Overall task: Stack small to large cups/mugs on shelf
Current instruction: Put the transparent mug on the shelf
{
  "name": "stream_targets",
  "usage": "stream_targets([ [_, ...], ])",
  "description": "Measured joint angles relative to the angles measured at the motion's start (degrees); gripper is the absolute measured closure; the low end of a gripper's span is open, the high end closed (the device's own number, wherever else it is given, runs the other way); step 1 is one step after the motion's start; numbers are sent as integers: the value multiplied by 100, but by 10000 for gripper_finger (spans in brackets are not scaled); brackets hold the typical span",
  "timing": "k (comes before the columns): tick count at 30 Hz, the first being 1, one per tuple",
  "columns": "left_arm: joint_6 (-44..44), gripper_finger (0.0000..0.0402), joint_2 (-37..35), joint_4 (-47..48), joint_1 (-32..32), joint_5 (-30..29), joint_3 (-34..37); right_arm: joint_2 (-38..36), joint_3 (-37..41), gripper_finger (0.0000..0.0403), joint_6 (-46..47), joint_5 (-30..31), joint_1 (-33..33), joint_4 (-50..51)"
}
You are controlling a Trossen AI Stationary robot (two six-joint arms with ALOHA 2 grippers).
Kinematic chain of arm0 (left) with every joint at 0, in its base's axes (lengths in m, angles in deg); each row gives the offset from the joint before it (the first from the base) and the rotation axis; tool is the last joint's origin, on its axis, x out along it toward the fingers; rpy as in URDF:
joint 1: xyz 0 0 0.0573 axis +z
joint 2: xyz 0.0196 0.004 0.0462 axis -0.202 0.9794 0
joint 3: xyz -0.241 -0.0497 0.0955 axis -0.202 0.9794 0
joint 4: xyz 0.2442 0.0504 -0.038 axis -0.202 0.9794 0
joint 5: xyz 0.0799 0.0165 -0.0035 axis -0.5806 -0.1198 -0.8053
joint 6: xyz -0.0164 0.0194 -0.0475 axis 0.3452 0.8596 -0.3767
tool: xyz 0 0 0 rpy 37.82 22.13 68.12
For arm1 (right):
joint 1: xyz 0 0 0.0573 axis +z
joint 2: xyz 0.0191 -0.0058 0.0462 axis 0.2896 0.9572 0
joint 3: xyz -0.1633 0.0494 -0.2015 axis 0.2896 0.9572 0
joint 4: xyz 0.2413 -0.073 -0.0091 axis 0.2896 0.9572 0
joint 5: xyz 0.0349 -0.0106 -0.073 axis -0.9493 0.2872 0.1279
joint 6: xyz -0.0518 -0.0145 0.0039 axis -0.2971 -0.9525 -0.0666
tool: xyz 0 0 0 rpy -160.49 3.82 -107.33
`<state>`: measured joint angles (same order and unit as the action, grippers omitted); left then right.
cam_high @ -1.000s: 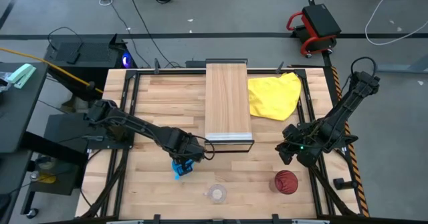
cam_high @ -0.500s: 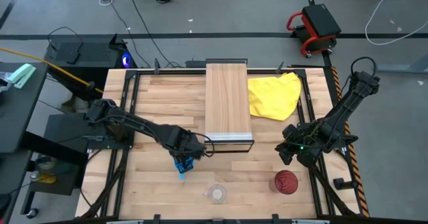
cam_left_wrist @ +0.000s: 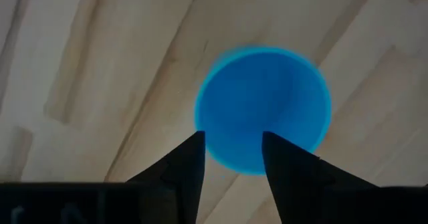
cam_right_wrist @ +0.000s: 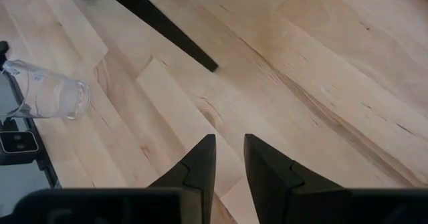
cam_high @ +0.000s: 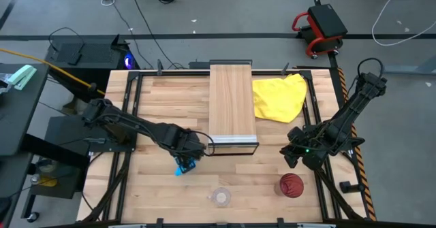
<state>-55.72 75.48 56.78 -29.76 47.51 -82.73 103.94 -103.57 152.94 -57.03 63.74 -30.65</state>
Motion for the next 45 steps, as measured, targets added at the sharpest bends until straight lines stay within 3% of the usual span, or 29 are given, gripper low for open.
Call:
stream_targets([
  [12, -1328, 242, -822, 877, -435, -352, -2, -108, -691, 317, -444, 450, -82, -28],
  [22, -1785, 241, -1030, 1135, -821, -753, -2, -119, -1930, 317, -1360, 365, -374, -26],
  [30, -2070, 250, -1024, 1086, -1373, -844, 20, 76, -2746, 317, -1102, 64, -354, -219],
  [37, -2534, 252, -1023, 534, -2355, -1455, 24, 670, -2887, 317, -1160, 86, -395, -329],
  [45, -1428, 266, -499, -2095, -2457, -1479, 24, 1168, -2887, 317, -830, -247, -766, -23],
])
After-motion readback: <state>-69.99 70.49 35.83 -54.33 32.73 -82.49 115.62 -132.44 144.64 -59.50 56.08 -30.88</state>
